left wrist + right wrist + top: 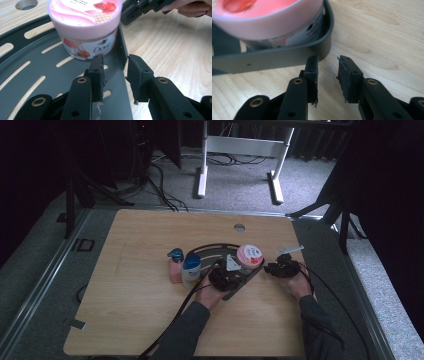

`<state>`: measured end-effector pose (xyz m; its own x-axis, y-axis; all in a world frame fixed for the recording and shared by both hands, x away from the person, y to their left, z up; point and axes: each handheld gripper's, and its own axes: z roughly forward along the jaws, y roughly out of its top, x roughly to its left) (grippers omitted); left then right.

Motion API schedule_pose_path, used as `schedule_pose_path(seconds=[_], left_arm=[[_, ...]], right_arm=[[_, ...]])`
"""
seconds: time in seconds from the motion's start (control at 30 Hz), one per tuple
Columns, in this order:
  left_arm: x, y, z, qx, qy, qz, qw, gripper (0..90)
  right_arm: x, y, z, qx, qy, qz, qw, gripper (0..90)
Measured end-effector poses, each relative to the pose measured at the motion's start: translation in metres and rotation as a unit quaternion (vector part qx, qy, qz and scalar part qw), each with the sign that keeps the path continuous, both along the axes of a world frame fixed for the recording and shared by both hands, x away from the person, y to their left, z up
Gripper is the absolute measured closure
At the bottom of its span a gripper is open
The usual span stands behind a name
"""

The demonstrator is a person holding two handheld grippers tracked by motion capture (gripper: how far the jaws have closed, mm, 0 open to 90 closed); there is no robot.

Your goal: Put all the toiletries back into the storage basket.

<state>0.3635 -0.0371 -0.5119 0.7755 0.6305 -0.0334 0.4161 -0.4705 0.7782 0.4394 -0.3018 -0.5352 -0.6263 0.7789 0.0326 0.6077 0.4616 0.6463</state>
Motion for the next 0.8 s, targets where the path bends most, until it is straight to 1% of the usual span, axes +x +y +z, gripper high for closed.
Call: schedule_pose_path(seconds=[0.1, 0.27, 0.33, 0.37, 0.47, 0.63, 0.77, 0.8], left_arm=[[-0.005, 0.003, -0.001, -0.005, 0.003, -0.011, 0.9999, 66.2], [-0.011, 0.009, -0.003, 0.000, 0.003, -0.022, 0.9998, 63.8], [-0.014, 0.011, -0.002, 0.000, 0.003, -0.026, 0.9997, 63.3], [-0.015, 0.012, -0.002, -0.002, 0.004, -0.028, 0.9996, 63.0], [-0.018, 0.016, 0.000, 0.001, 0.004, -0.036, 0.9993, 62.3], [-0.022, 0.023, 0.004, 0.005, 0.002, -0.048, 0.9988, 61.0], [-0.026, 0.029, 0.010, -0.002, -0.004, -0.050, 0.9987, 60.6], [-0.027, 0.031, 0.011, -0.005, -0.002, -0.050, 0.9987, 60.6]], right_arm=[[-0.007, 0.002, -0.002, -0.005, -0.007, -0.001, 1.0000, 67.8], [-0.021, 0.001, -0.005, -0.005, -0.016, -0.001, 0.9999, 66.1], [-0.027, 0.000, -0.007, -0.001, -0.020, -0.002, 0.9998, 65.2], [-0.030, -0.001, -0.008, 0.002, -0.022, -0.002, 0.9998, 65.0], [-0.039, -0.001, -0.009, 0.014, -0.026, -0.006, 0.9995, 63.4], [-0.052, 0.003, -0.011, 0.018, -0.033, -0.004, 0.9993, 61.2], [-0.060, 0.007, -0.013, 0.019, -0.037, 0.000, 0.9991, 59.0], [-0.062, 0.007, -0.013, 0.022, -0.039, 0.000, 0.9990, 58.6]])
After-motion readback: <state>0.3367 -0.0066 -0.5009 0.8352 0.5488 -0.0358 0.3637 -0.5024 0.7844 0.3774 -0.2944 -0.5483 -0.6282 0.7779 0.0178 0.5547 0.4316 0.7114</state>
